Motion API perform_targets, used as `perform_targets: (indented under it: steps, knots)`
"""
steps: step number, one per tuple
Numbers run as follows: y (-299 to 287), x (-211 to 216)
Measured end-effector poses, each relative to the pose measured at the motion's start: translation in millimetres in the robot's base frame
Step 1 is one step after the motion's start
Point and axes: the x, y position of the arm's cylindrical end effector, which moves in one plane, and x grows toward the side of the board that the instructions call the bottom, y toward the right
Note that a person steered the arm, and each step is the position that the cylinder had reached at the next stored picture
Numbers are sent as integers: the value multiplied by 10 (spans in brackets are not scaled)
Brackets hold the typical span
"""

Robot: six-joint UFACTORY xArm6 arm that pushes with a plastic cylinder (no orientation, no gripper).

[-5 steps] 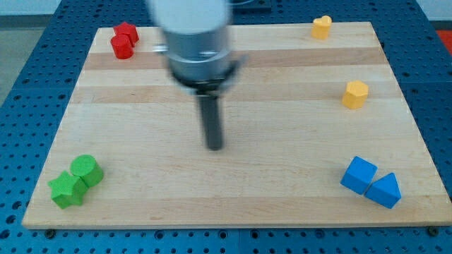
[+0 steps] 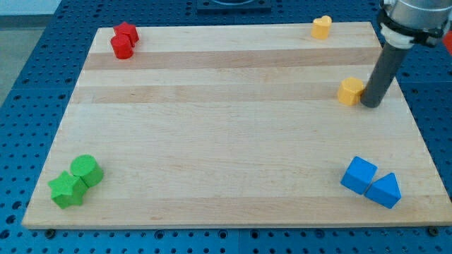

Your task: Move the yellow hexagon towards the yellow heart

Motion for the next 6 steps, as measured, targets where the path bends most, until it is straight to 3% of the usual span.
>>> perform_targets:
  steps: [1, 3, 6]
  knots:
    - [-78, -115]
    - [-515, 150]
    - [-30, -428]
